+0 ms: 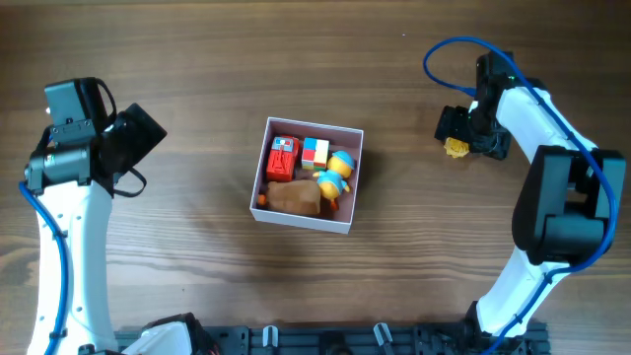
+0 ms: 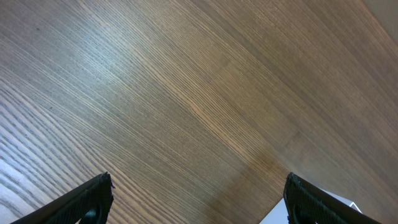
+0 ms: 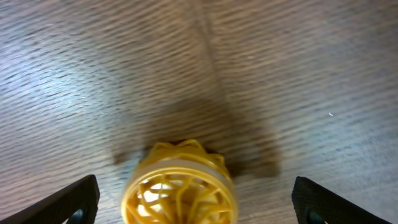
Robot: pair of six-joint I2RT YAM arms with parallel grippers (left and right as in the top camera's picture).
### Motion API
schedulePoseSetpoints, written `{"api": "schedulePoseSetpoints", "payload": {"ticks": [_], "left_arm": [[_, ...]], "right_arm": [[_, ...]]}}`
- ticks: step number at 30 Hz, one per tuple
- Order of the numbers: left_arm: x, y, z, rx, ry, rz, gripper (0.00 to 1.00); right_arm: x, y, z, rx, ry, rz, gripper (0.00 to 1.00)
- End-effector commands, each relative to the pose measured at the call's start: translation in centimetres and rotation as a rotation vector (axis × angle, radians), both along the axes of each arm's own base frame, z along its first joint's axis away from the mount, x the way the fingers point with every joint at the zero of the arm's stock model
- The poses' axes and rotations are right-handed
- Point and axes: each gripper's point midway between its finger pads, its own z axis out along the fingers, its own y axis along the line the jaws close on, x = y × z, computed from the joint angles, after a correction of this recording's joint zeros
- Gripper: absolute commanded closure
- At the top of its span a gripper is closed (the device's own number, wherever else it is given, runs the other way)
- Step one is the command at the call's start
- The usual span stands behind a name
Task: Pack container
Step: 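Move the right gripper to the yellow round toy and grasp it, then place the yellow toy into the box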
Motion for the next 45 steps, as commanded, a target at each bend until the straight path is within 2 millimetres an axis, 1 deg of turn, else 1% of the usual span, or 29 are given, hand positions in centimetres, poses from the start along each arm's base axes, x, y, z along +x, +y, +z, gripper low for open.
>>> {"api": "schedulePoseSetpoints", "payload": {"ticks": [1,6,10,12,15,17,20,22,24,26,31,33,35,37,38,39,41,42,43,45], "left_arm": [[0.0,-0.1,-0.3,-0.019,0.006,0.009,0.11],[-0.1,-0.1,-0.3,-0.019,0.006,0.009,0.11],[0.0,-0.1,-0.3,-0.019,0.006,0.009,0.11],[0.0,-0.1,-0.3,-0.019,0.006,0.009,0.11],[-0.1,-0.1,-0.3,-0.019,0.006,0.009,0.11],[0.0,-0.1,-0.3,-0.019,0.006,0.009,0.11],[0.0,-0.1,-0.3,-0.019,0.006,0.009,0.11],[0.0,-0.1,-0.3,-0.019,0.006,0.009,0.11],[0.0,-0.1,-0.3,-0.019,0.006,0.009,0.11],[0.0,-0.1,-0.3,-0.019,0.005,0.009,0.11],[0.0,-0.1,-0.3,-0.019,0.006,0.009,0.11],[0.0,-0.1,-0.3,-0.019,0.005,0.009,0.11],[0.0,-0.1,-0.3,-0.019,0.005,0.009,0.11],[0.0,-0.1,-0.3,-0.019,0.005,0.009,0.11],[0.0,-0.1,-0.3,-0.019,0.006,0.009,0.11],[0.0,-0.1,-0.3,-0.018,0.005,0.009,0.11],[0.0,-0.1,-0.2,-0.018,0.003,0.009,0.11],[0.0,-0.1,-0.2,-0.018,0.003,0.009,0.11],[0.0,-0.1,-0.2,-0.018,0.002,0.009,0.11],[0.0,-0.1,-0.2,-0.018,0.002,0.009,0.11]], "right_arm": [[-0.2,0.7,-1.1,0.031,0.023,0.034,0.03],[-1.3,0.8,-3.5,0.038,0.1,0.032,0.03],[-1.4,0.8,-3.7,0.039,0.106,0.032,0.03],[-1.5,0.8,-3.7,0.039,0.11,0.032,0.05],[-1.5,0.8,-3.7,0.039,0.11,0.032,0.13],[-1.6,0.8,-3.7,0.039,0.113,0.032,0.21],[-1.6,0.8,-3.7,0.039,0.113,0.032,0.28],[-1.6,0.8,-3.7,0.039,0.113,0.032,0.36],[-1.6,0.8,-3.7,0.04,0.114,0.032,0.41],[-1.6,0.8,-3.7,0.039,0.113,0.032,0.45],[-1.6,0.8,-3.7,0.039,0.113,0.032,0.58],[-1.6,0.8,-3.7,0.039,0.112,0.033,0.6],[-1.6,0.8,-3.7,0.039,0.112,0.033,0.66],[-1.6,0.8,-3.7,0.039,0.112,0.033,0.69],[-1.6,0.8,-3.7,0.039,0.112,0.032,0.79],[-1.5,0.8,-3.7,0.039,0.109,0.033,0.95],[-1.5,0.8,-3.6,0.039,0.109,0.033,0.96],[-1.5,0.9,-3.2,0.038,0.103,0.036,0.96],[-1.3,1.0,-2.4,0.037,0.09,0.041,0.96],[-0.7,1.9,0.0,0.05,0.04,0.103,0.96]]}}
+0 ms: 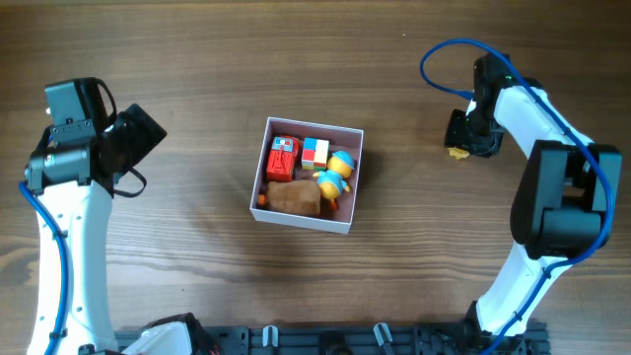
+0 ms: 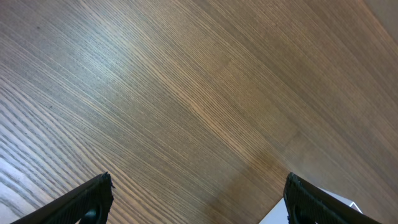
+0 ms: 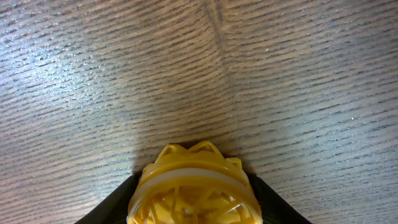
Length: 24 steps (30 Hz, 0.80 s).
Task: Pack container
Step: 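Place the yellow toy into the box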
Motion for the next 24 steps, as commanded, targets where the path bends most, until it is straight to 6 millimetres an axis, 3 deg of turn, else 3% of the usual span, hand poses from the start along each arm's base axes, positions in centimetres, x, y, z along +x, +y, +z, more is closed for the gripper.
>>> {"api": "schedulePoseSetpoints", "payload": {"ticks": [1,4,7,9,11,14,17,24], "left_arm": [[0.1,0.0,-0.2,-0.016,0.0,0.007,0.11],[0.1,0.0,-0.2,-0.016,0.0,0.007,0.11],[0.1,-0.1,-0.2,-0.016,0.0,0.007,0.11],[0.1,0.0,-0.2,-0.016,0.0,0.007,0.11],[0.1,0.0,-0.2,-0.016,0.0,0.007,0.11],[0.1,0.0,-0.2,-0.016,0.0,0.007,0.11],[0.1,-0.1,-0.2,-0.017,0.001,0.007,0.11],[0.0,-0.1,-0.3,-0.017,0.005,0.007,0.11]], "right_arm": [[0.3,2.3,2.8,0.049,-0.04,0.102,0.96],[1.1,6.5,10.3,0.089,-0.212,0.304,0.96],[-0.1,12.0,17.4,0.069,-0.396,0.57,0.96],[-2.4,16.5,20.9,0.063,-0.491,0.776,0.96],[-5.2,20.7,21.9,0.076,-0.506,0.959,0.96],[-9.8,25.2,20.0,0.111,-0.404,1.147,0.96],[-12.5,27.2,16.7,0.133,-0.301,1.195,0.96],[-13.9,26.5,9.4,0.131,-0.149,1.143,0.96]]}}
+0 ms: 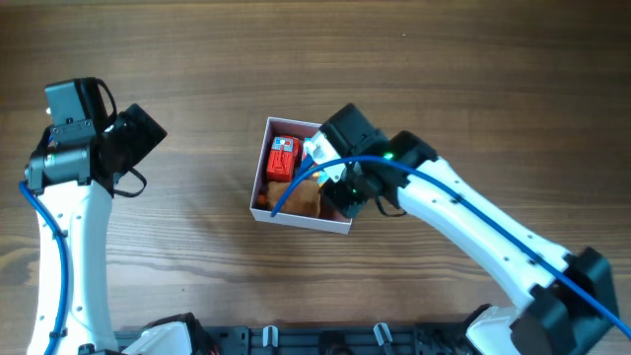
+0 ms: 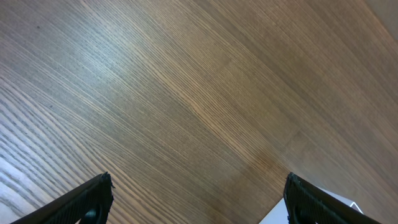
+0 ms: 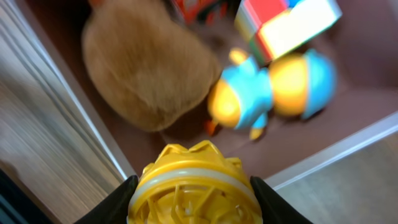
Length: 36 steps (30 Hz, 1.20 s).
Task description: Pack container
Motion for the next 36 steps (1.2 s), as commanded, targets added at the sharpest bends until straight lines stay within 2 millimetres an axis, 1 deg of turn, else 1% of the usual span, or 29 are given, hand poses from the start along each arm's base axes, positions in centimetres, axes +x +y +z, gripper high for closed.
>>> {"api": "schedulePoseSetpoints", "payload": {"ticks": [1,6,8,9,10,12,14,17,19,21,23,25,26,27,28,29,30,31,32,33,34,35,36], "left_arm": [[0.0,-0.1,-0.2,-0.017,0.003,0.007,0.11],[-0.1,-0.1,-0.3,-0.018,0.007,0.007,0.11],[-0.1,-0.1,-0.3,-0.018,0.007,0.007,0.11],[-0.1,-0.1,-0.3,-0.018,0.007,0.007,0.11],[-0.1,-0.1,-0.3,-0.018,0.007,0.007,0.11],[-0.1,-0.1,-0.3,-0.018,0.007,0.007,0.11],[-0.1,-0.1,-0.2,-0.018,0.006,0.007,0.11],[-0.1,-0.1,-0.3,-0.018,0.007,0.007,0.11],[-0.1,-0.1,-0.3,-0.018,0.007,0.006,0.11],[-0.1,-0.1,-0.2,-0.018,0.006,0.007,0.11],[-0.1,-0.1,-0.2,-0.018,0.006,0.007,0.11],[-0.1,-0.1,-0.2,-0.017,0.006,0.006,0.11],[-0.1,-0.1,-0.3,-0.017,0.007,0.006,0.11],[-0.1,-0.1,-0.3,-0.017,0.007,0.006,0.11],[-0.1,-0.1,-0.3,-0.017,0.007,0.006,0.11],[-0.1,-0.1,-0.2,-0.017,0.006,0.006,0.11],[-0.1,-0.1,-0.2,-0.017,0.006,0.006,0.11],[-0.1,-0.1,-0.3,-0.017,0.007,0.006,0.11],[-0.1,-0.1,-0.3,-0.017,0.007,0.006,0.11],[-0.1,-0.1,-0.2,-0.017,0.006,0.006,0.11],[-0.1,-0.1,-0.2,-0.017,0.006,0.006,0.11],[-0.1,-0.1,-0.2,-0.017,0.006,0.006,0.11],[-0.1,-0.1,-0.2,-0.018,0.006,0.007,0.11]], "right_arm": [[-0.7,-0.5,-3.4,-0.042,0.063,-0.022,0.96],[-0.8,-0.7,-5.8,-0.081,0.108,-0.018,0.95],[-0.9,-0.7,-6.1,-0.089,0.117,-0.019,0.87],[-0.9,-0.7,-6.1,-0.089,0.116,-0.019,0.8],[-0.9,-0.7,-6.1,-0.088,0.116,-0.019,0.7],[-0.8,-0.6,-6.1,-0.087,0.11,-0.009,0.53],[-0.6,-0.7,-6.1,-0.092,0.1,0.001,0.47],[-0.3,-0.4,-6.1,-0.082,0.087,0.001,0.42],[-0.1,-0.3,-6.0,-0.074,0.079,0.001,0.41],[0.2,0.0,-5.9,-0.064,0.066,0.001,0.43],[0.8,0.4,-5.2,-0.051,0.046,-0.002,0.46],[2.2,0.9,-3.2,-0.038,-0.018,-0.014,0.47],[3.0,1.1,-1.2,-0.023,-0.059,-0.022,0.47],[3.5,1.2,0.2,-0.014,-0.085,-0.037,0.47],[4.1,1.3,2.0,0.003,-0.121,-0.063,0.47],[4.3,1.5,4.6,0.043,-0.159,-0.081,0.47],[4.2,1.5,6.6,0.079,-0.178,-0.111,0.48],[3.8,1.3,7.6,0.102,-0.178,-0.136,0.52],[3.0,1.0,8.2,0.119,-0.156,-0.158,0.62],[1.4,0.8,8.4,0.136,-0.096,-0.153,0.76],[-0.1,0.8,8.4,0.148,-0.036,-0.131,0.84],[-2.8,0.4,7.9,0.144,0.087,-0.105,0.96],[-4.6,0.3,7.5,0.133,0.159,-0.072,0.96]]}}
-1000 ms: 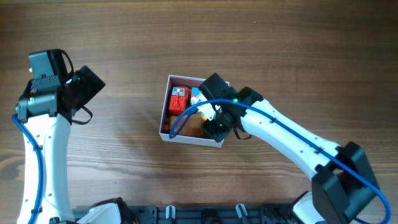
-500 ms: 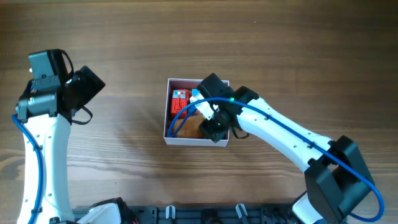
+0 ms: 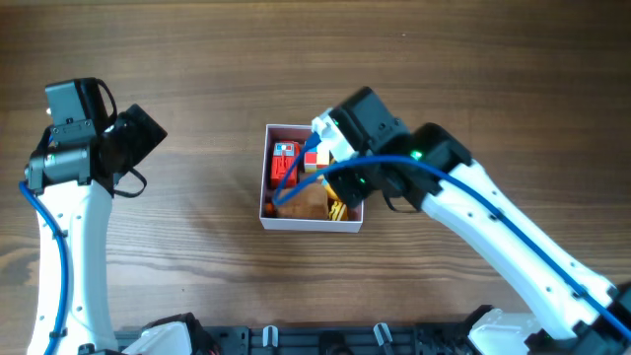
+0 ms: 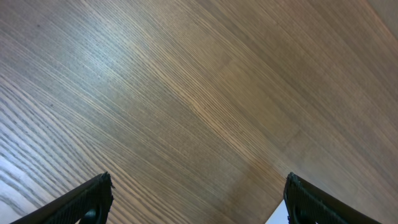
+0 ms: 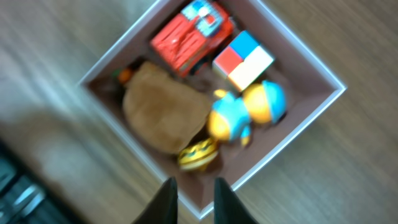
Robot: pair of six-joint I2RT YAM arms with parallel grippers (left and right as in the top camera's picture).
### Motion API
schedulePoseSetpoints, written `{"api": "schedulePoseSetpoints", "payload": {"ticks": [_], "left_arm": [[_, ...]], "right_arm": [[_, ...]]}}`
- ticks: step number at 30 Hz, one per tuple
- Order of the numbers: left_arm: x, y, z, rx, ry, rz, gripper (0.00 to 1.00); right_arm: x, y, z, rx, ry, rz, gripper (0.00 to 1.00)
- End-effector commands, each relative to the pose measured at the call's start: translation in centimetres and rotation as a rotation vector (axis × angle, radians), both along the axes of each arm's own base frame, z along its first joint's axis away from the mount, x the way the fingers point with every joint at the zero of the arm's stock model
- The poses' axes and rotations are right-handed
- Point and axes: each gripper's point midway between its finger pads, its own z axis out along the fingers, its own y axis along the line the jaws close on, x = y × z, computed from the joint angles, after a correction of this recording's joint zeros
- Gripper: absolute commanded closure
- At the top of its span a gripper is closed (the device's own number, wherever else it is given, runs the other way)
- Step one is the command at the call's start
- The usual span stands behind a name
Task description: Pack container
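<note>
The white box (image 5: 301, 45) holds a red toy (image 5: 186, 37), a coloured cube (image 5: 244, 59), a blue-and-yellow bird (image 5: 245, 112), a brown plush (image 5: 163, 115) and the yellow ribbed toy (image 5: 198, 154), which lies loose at the plush's near edge. My right gripper (image 5: 194, 199) hangs above the box's near corner, fingers drawn close together with nothing between them. Overhead, the right arm (image 3: 394, 163) covers part of the box (image 3: 311, 228), and the yellow toy (image 3: 337, 210) shows inside. My left gripper (image 4: 198, 180) is open over bare wood at the far left (image 3: 138, 133).
Brown wooden tabletop (image 3: 197, 59) lies all around the box. A black rail (image 3: 325, 340) runs along the near edge. The right arm's blue cable (image 3: 296, 177) loops over the box. A sliver of white (image 4: 277, 214) shows at the bottom right of the left wrist view.
The right gripper held the yellow toy low over the box; now the toy lies in the box and the gripper is higher with narrowed fingers. The box has turned slightly. The left arm is unchanged.
The right gripper stood open around the yellow toy at the table's far right. Then it was shut on the toy there. After that it held the toy over the box, and now the toy rests in the box, let go. The left gripper stayed open throughout.
</note>
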Motion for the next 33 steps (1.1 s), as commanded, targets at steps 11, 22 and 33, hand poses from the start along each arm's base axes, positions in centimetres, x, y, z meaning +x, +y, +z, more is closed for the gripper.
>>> {"api": "schedulePoseSetpoints", "payload": {"ticks": [11,22,33], "left_arm": [[0.0,-0.1,-0.2,-0.017,0.003,0.007,0.11],[-0.2,-0.1,-0.3,-0.019,0.011,0.007,0.11],[-0.2,-0.1,-0.3,-0.019,0.013,0.007,0.11]], "right_arm": [[-9.5,1.4,-8.5,-0.008,0.33,0.21,0.96],[-3.4,1.5,-13.1,-0.142,0.143,0.079,0.87],[-0.6,1.5,-13.5,-0.158,0.041,-0.015,0.91]]}}
